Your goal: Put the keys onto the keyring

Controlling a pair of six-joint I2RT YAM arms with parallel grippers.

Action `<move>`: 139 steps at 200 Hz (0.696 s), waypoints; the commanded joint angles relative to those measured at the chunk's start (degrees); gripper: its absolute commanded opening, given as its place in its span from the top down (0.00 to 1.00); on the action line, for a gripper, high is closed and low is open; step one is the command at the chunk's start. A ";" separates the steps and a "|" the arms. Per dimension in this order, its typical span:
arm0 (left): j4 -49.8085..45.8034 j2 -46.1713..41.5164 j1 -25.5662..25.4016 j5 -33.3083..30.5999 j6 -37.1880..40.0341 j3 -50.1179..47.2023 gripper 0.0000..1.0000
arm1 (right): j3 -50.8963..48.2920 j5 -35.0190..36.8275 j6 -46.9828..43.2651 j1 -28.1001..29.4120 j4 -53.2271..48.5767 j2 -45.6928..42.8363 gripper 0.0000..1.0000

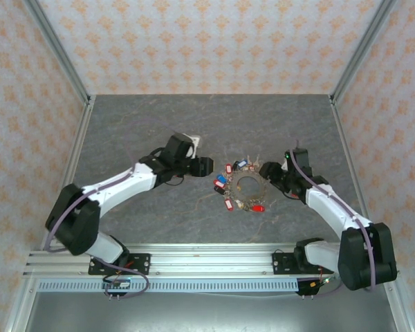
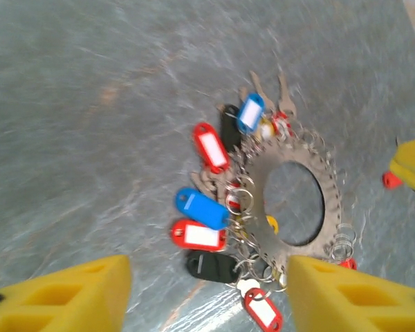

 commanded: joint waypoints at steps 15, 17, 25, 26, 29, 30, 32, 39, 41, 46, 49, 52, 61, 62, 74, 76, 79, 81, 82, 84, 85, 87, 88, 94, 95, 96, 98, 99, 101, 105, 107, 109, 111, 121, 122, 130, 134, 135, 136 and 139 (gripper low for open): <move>-0.42 8.74 -4.16 2.06 -2.11 7.41 0.57 | -2.43 -4.64 -1.20 -0.60 -2.09 3.47 0.46; -0.62 9.13 -4.41 2.12 -2.12 7.85 0.58 | -2.43 -4.73 -1.24 -0.60 -2.10 3.71 0.46; -1.30 11.01 -5.06 2.46 -2.03 9.73 0.61 | -2.68 -4.87 -1.13 -0.61 -1.70 4.67 0.48; -1.38 11.29 -5.29 2.48 -2.03 9.73 0.61 | -2.73 -4.92 -1.12 -0.60 -1.63 4.68 0.48; -1.52 11.90 -5.44 2.68 -2.04 10.46 0.62 | -2.88 -5.11 -0.96 -0.60 -1.39 4.99 0.48; -1.53 12.08 -5.65 2.76 -2.04 10.46 0.63 | -2.96 -5.17 -0.95 -0.60 -1.31 5.02 0.48; -1.53 12.47 -5.70 2.87 -2.04 11.00 0.63 | -3.07 -5.28 -0.89 -0.60 -1.00 5.15 0.48; -1.54 13.71 -6.16 3.47 -2.04 12.11 0.64 | -3.32 -5.55 -0.82 -0.60 -0.50 5.44 0.48; -1.54 14.04 -6.27 3.57 -2.08 12.34 0.64 | -3.42 -5.57 -0.79 -0.60 -0.38 5.56 0.48; -1.56 14.91 -6.63 4.06 -2.17 13.18 0.65 | -3.62 -5.53 -0.74 -0.60 -0.09 5.64 0.48; -1.68 15.39 -6.85 4.34 -2.16 13.57 0.65 | -3.73 -5.45 -0.68 -0.60 0.08 5.69 0.48; -1.72 15.91 -7.00 4.48 -2.19 14.08 0.66 | -3.87 -5.33 -0.65 -0.60 0.18 5.74 0.49; -2.16 17.39 -7.48 4.82 -2.14 15.39 0.67 | -4.05 -5.11 -0.51 -0.61 0.51 5.90 0.49; -2.20 17.60 -7.54 4.84 -2.13 15.59 0.68 | -4.07 -5.12 -0.54 -0.60 0.61 5.96 0.49; -2.50 19.55 -7.85 5.19 -2.04 17.05 0.70 | -4.10 -5.14 -0.51 -0.60 0.81 6.40 0.49; -2.55 19.85 -7.86 5.32 -2.01 17.29 0.70 | -4.08 -5.14 -0.50 -0.55 0.85 6.37 0.49; -2.60 20.31 -7.93 5.49 -2.04 17.68 0.70 | -4.05 -5.14 -0.52 -0.59 0.93 6.53 0.49; -2.68 20.59 -7.94 5.62 -2.06 17.82 0.70 | -4.09 -5.20 -0.50 -0.59 0.94 6.58 0.50; -2.72 20.74 -7.95 5.72 -2.09 17.94 0.70 | -4.09 -5.17 -0.54 -0.60 0.96 6.65 0.50; -2.76 21.07 -7.95 5.81 -2.05 18.17 0.71 | -4.05 -5.08 -0.55 -0.60 0.97 6.74 0.50; -2.81 21.20 -7.91 5.91 -2.04 18.30 0.71 | -4.08 -5.07 -0.56 -0.60 0.98 6.77 0.50; -2.84 21.53 -7.94 5.96 -2.02 18.54 0.71 | -4.09 -5.05 -0.51 -0.60 1.04 6.82 0.50; -2.89 21.65 -7.94 5.98 -2.03 18.61 0.71 | -4.10 -5.05 -0.46 -0.60 1.10 6.85 0.50; -3.13 21.74 -8.03 6.16 -2.04 19.21 0.72 | -4.16 -5.07 -0.34 -0.60 1.40 7.09 0.50; -3.12 22.54 -7.99 6.22 -2.04 19.30 0.72 | -4.17 -5.06 -0.28 -0.60 1.45 7.12 0.50; -3.16 22.99 -7.97 6.24 -2.04 19.39 0.73 | -4.18 -5.10 -0.25 -0.60 1.48 7.14 0.50; -3.15 23.52 -8.02 6.37 -2.04 19.54 0.73 | -4.18 -5.13 -0.21 -0.60 1.65 7.15 0.50; -3.14 23.65 -8.03 6.45 -2.04 19.64 0.73 | -4.19 -5.13 -0.18 -0.60 1.76 7.15 0.51; -3.17 23.86 -7.99 6.54 -2.04 19.76 0.74 | -4.25 -5.18 -0.04 -0.60 1.83 7.20 0.51; -3.30 24.36 -8.03 6.76 -2.04 20.11 0.75 | -4.42 -5.25 0.11 -0.60 2.22 7.35 0.52; -3.43 24.61 -8.04 6.88 -2.01 20.29 0.75 | -4.44 -5.36 0.23 -0.60 2.43 7.36 0.52; -3.46 24.81 -8.04 6.95 -1.96 20.45 0.76 | -4.51 -5.44 0.33 -0.62 2.66 7.47 0.52; -3.47 25.07 -7.99 7.06 -1.95 20.62 0.76 | -4.60 -5.43 0.37 -0.60 2.89 7.54 0.52; -3.59 25.94 -8.03 7.33 -1.98 21.20 0.78 | -4.88 -5.62 0.80 -0.60 3.59 7.80 0.52; -3.66 26.09 -8.03 7.37 -1.96 21.26 0.78 | -4.93 -5.64 0.77 -0.60 3.65 7.83 0.52; -3.79 26.78 -8.05 7.67 -1.97 21.73 0.80 | -5.11 -5.61 0.91 -0.60 3.94 8.17 0.52; -3.80 27.17 -8.08 7.78 -1.95 21.92 0.80 | -5.15 -5.50 0.91 -0.60 4.03 8.37 0.52; -3.81 27.28 -8.10 7.77 -1.95 21.97 0.80 | -5.15 -5.50 0.91 -0.60 4.00 8.42 0.52; -3.82 27.33 -8.11 7.81 -1.95 22.00 0.80 | -5.15 -5.45 0.96 -0.60 3.98 8.45 0.53; -3.82 27.56 -8.05 7.85 -1.95 22.13 0.80 | -5.15 -5.34 0.99 -0.60 4.06 8.62 0.53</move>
